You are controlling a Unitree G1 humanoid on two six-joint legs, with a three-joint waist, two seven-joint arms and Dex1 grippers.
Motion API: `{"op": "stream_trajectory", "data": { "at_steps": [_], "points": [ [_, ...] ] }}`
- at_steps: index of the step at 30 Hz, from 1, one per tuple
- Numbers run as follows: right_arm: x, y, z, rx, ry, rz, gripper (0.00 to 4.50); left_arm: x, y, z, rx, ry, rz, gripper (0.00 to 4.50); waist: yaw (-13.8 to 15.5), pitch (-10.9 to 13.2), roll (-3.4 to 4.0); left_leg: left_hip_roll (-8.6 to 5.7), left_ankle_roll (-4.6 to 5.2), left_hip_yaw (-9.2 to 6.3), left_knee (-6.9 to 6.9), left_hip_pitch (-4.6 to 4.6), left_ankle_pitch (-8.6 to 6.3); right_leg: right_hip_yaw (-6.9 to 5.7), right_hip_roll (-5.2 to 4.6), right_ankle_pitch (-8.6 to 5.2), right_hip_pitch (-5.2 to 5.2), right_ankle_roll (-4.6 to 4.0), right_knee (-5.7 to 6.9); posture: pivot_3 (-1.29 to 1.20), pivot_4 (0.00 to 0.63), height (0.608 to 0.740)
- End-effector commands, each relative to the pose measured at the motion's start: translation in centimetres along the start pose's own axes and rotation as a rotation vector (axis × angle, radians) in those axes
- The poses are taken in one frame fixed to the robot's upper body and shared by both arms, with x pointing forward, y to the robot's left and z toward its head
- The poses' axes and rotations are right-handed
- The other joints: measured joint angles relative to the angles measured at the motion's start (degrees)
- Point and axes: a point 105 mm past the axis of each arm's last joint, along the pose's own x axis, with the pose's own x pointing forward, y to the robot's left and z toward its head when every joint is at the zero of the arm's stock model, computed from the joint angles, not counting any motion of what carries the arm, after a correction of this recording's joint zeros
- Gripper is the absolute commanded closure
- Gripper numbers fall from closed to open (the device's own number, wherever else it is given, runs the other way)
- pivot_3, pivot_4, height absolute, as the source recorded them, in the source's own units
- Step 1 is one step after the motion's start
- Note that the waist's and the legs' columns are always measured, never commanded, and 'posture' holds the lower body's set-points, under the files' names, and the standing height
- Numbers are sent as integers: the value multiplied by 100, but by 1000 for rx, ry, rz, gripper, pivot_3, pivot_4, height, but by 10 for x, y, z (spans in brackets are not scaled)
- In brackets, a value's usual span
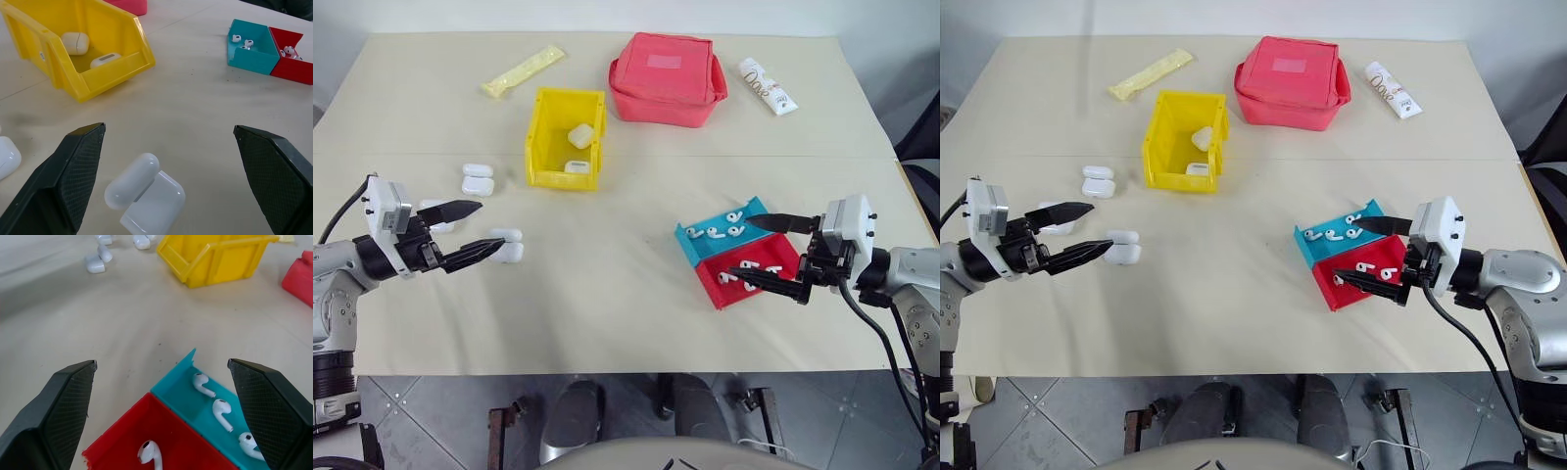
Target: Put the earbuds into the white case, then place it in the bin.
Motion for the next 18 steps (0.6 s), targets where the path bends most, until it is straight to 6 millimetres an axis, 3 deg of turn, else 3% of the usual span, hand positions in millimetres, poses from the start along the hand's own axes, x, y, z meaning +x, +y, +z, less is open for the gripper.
{"op": "stream_trajectory", "data": {
  "at_steps": [1,6,9,12,16,18],
  "points": [
    [2,-1,13,-48,-21,3,0,3,-4,12,63,-34,-5,37,0,0,0,0,0,0,0,0,0,0,0,0,0,0,0,0,150,740],
    [8,-2,16,-46,-36,20,0,1,-5,20,81,-64,30,37,-5,0,-1,0,-1,-1,1,0,0,6,-1,0,0,0,0,0,150,740],
    [11,-2,18,-41,-41,46,0,-7,-11,15,36,-2,40,37,-9,0,0,2,-2,1,1,1,-1,7,0,0,0,0,0,0,150,740],
    [14,-1,20,-37,-48,91,0,-23,-19,5,0,78,72,37,-45,1,2,14,-6,8,0,4,-9,16,-1,-1,-1,-1,-2,0,150,740],
    [18,1,23,-84,-55,157,0,-64,-35,-12,-80,182,139,37,-101,1,2,38,-17,16,4,5,-20,18,3,-5,-5,-13,-6,0,150,740],
    [19,4,26,-87,-73,193,0,-74,-43,-17,-104,219,142,37,-107,2,4,41,-19,16,4,8,-24,20,4,-10,-4,-20,-5,0,150,740]
  ]
}}
